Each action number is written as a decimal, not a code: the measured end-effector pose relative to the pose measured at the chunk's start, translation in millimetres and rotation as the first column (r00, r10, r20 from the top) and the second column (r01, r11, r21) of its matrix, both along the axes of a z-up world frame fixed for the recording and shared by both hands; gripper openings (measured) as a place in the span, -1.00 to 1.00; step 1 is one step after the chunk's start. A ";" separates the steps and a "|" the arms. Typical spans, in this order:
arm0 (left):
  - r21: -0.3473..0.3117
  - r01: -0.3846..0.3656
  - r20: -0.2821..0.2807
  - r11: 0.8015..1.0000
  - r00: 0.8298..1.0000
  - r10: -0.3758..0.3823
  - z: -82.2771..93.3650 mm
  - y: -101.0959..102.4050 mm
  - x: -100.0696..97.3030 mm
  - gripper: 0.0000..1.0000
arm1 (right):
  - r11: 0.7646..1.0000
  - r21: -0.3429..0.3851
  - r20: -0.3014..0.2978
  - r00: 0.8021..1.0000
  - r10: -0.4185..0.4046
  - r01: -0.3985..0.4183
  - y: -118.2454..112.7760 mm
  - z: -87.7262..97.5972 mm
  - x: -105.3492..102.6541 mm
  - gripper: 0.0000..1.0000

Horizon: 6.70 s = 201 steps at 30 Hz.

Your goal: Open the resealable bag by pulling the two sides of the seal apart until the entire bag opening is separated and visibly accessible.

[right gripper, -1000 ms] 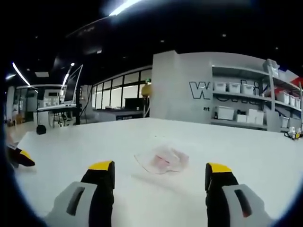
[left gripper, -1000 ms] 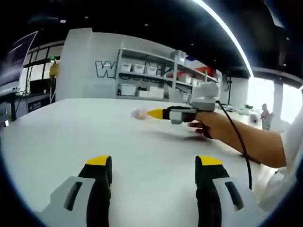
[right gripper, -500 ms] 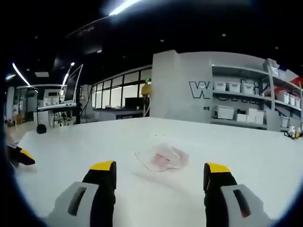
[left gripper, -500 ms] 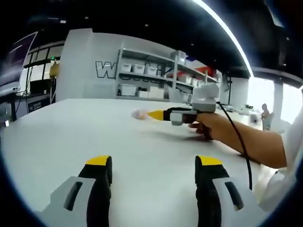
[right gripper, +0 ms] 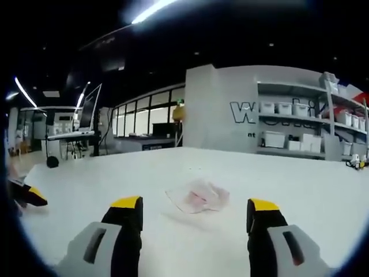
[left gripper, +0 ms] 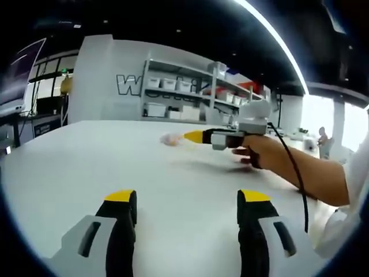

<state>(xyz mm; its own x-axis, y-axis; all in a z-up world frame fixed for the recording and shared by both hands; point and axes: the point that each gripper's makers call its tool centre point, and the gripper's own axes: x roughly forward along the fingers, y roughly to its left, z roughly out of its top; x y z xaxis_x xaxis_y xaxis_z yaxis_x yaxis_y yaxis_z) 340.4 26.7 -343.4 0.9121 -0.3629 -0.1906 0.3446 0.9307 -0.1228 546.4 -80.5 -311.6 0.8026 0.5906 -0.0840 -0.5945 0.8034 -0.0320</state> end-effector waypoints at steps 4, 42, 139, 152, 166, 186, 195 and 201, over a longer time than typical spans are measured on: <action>0.001 0.001 0.002 1.000 1.000 -0.001 0.5 -0.1 -0.1 0.42 | 1.000 -0.003 -0.009 1.000 0.001 -0.001 -1.0 -2.1 0.1 0.45; 0.058 -0.057 0.120 0.997 0.991 0.049 24.0 8.0 4.2 0.93 | 0.999 0.027 0.003 1.000 0.016 -0.016 -2.8 5.2 -37.3 0.47; 0.049 -0.028 0.078 0.998 0.997 0.024 14.3 3.7 0.2 0.78 | 0.996 0.079 0.024 0.999 -0.032 0.030 -30.0 14.6 -89.1 0.35; 0.051 -0.027 0.071 0.998 0.997 0.024 12.4 2.6 0.1 0.76 | 0.996 0.081 0.029 0.999 -0.027 0.024 -31.8 14.6 -96.5 0.34; 0.049 -0.031 0.071 0.998 0.997 0.028 12.3 2.3 0.3 0.75 | 0.996 0.080 0.033 0.998 -0.048 0.045 -42.7 15.2 -105.7 0.31; 0.075 -0.082 0.125 0.994 0.989 0.072 25.1 5.3 -0.6 0.86 | 0.994 0.059 0.051 0.994 -0.093 0.089 -56.1 11.3 -118.9 0.45; 0.052 -0.214 0.175 0.975 0.964 0.202 34.4 32.0 4.5 0.99 | 0.984 0.059 0.040 0.984 -0.173 0.171 -72.9 9.8 -117.3 1.00; 0.113 -0.300 0.240 0.947 0.933 0.267 43.8 51.2 6.6 1.00 | 0.975 -0.010 0.021 0.974 -0.224 0.224 -87.7 2.4 -121.1 1.00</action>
<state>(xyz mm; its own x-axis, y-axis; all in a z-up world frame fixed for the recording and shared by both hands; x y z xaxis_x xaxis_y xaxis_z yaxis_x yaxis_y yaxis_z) 347.0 77.9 -299.6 0.9978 -0.0668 -0.0060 0.0670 0.9953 0.0696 425.3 -168.2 -309.2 0.9159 0.3947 -0.0737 -0.3988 0.9155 -0.0526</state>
